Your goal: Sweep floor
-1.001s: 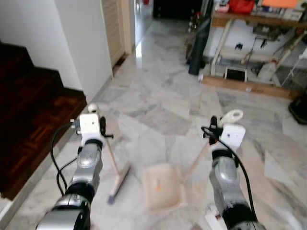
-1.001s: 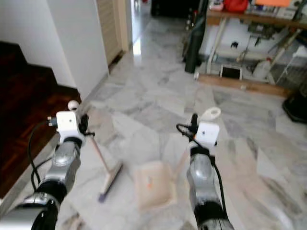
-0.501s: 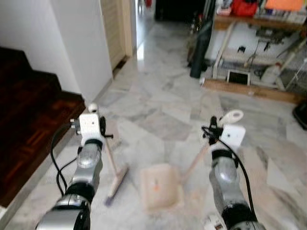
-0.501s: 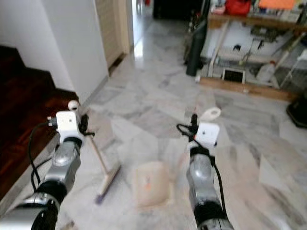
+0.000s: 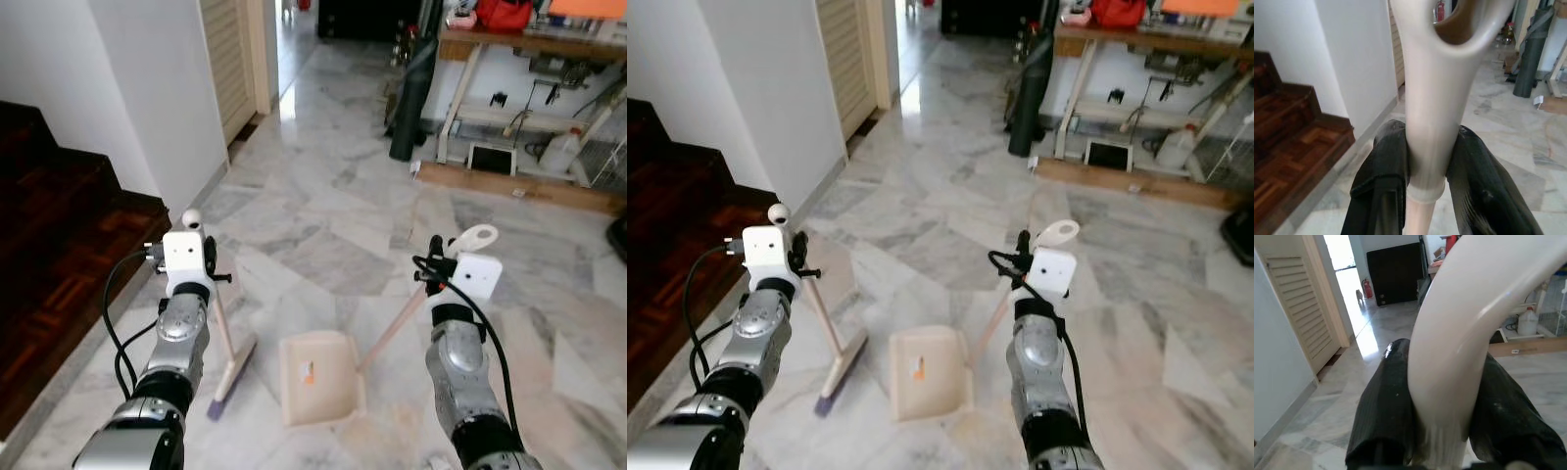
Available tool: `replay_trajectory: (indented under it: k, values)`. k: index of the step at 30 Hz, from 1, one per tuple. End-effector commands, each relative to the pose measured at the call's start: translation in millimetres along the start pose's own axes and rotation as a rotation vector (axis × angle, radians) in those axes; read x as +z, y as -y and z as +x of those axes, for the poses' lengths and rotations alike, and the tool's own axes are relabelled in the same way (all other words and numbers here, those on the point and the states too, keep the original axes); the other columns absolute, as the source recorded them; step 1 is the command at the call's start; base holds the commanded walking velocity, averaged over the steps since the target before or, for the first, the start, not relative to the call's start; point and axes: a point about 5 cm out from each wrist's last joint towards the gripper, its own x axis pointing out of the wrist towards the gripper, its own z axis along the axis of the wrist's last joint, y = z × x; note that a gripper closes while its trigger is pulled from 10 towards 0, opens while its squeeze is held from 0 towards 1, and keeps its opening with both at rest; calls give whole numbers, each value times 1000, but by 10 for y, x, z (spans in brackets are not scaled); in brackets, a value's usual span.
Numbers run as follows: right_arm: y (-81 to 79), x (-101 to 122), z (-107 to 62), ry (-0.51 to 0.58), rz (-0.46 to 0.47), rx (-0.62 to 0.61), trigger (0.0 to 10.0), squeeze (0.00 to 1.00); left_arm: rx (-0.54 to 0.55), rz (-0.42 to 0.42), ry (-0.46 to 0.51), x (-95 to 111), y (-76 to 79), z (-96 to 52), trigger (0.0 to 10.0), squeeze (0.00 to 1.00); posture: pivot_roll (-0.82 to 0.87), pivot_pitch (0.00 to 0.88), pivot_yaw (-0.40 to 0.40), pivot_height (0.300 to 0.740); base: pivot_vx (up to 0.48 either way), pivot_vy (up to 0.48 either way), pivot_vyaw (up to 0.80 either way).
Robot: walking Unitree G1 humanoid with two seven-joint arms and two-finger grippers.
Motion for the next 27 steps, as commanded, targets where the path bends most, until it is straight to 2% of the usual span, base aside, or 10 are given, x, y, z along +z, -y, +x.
replay_trajectory:
  k: [1, 6, 27]
  values:
    - [24, 117, 59, 55, -7, -8, 10000, 0, -12, -9, 63, 133, 42, 49, 10000, 0, -11, 0, 13, 740, 0, 0, 0]
    - [21, 106, 62, 41, -3, -10, 10000, 0, -18, -12, 66, 138, 50, 50, 10000, 0, -11, 0, 13, 740, 0, 0, 0]
    - [29, 84, 55, 28, 3, -13, 10000, 0, -38, -11, 59, 117, 82, 39, 10000, 0, -24, 0, 20, 740, 0, 0, -778]
